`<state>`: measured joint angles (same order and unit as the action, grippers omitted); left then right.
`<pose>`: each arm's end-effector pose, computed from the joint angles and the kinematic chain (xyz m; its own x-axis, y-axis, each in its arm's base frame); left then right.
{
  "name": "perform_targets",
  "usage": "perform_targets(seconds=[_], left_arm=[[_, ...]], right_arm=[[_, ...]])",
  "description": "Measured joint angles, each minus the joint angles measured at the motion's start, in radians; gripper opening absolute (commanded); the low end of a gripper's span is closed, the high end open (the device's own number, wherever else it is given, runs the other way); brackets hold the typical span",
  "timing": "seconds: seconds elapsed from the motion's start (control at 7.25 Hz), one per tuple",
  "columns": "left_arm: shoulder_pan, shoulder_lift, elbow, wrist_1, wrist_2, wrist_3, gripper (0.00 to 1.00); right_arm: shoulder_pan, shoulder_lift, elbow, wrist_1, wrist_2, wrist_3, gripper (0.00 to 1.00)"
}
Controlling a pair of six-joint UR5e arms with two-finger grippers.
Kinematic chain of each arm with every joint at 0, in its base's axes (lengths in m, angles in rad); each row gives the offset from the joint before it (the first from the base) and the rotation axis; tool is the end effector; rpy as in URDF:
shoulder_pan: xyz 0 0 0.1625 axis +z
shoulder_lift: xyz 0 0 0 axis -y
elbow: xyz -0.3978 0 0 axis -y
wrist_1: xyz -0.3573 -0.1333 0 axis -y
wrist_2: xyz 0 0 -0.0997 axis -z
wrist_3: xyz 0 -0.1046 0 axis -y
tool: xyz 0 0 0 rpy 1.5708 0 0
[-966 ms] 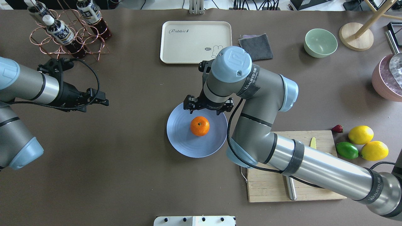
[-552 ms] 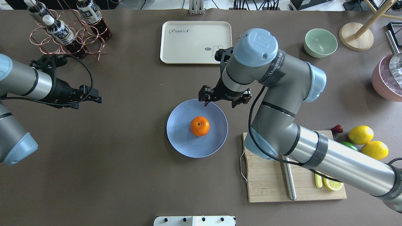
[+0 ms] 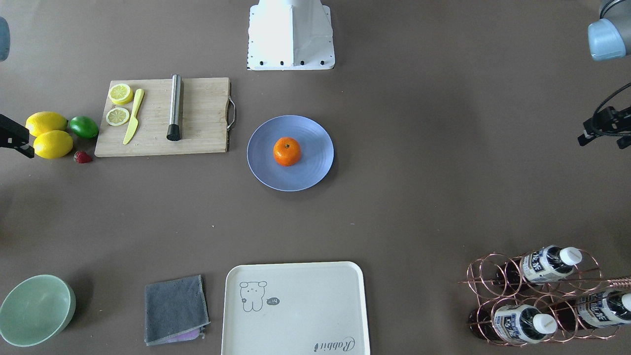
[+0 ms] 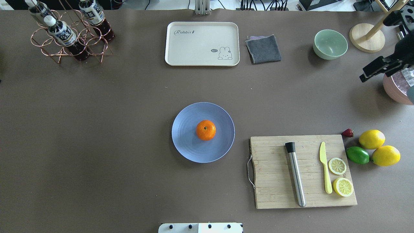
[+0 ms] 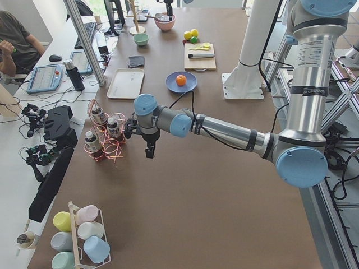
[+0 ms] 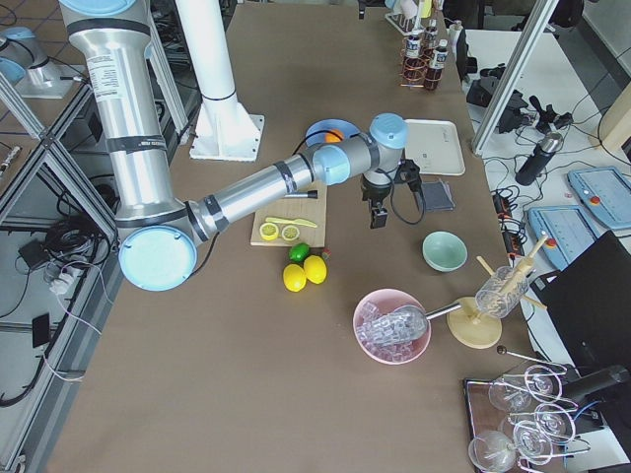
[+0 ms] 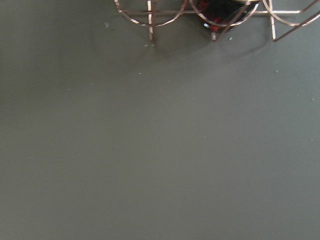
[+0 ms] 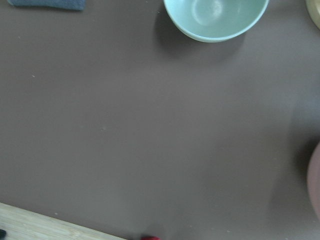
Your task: Pick orange to plate
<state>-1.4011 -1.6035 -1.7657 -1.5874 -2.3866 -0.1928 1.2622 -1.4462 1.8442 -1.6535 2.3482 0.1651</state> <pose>0.0239 -0.4780 0.5249 0.6651 0.1007 -0.7399 -0.0371 0.9941 0.1019 -0.0938 -0.4915 0.4587 0.6521 -0.2691 0.7088 0.1841 0.9631 0.1963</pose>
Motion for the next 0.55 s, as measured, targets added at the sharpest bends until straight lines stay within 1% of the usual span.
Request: perform_targets(seconds=[0.14,0.28,0.55], left_arm=[[-0.079,0.009,0.006,0.091,-0.006,0.158,0.97],[-0.133,0.014,0.006,0.163,-0.008,0.267,0.97],[-0.167,0.054,0.007,0.202,-0.006,0.333,0.97]], right_arm=[[0.040,-0.032,-0.022,0.000,0.001,-0.082,1.00],[0.066,-0.057,-0.033,0.001,0.002,-0.120,1.00],[0.120,-0.100,-0.039,0.004,0.003,-0.141,1.00]])
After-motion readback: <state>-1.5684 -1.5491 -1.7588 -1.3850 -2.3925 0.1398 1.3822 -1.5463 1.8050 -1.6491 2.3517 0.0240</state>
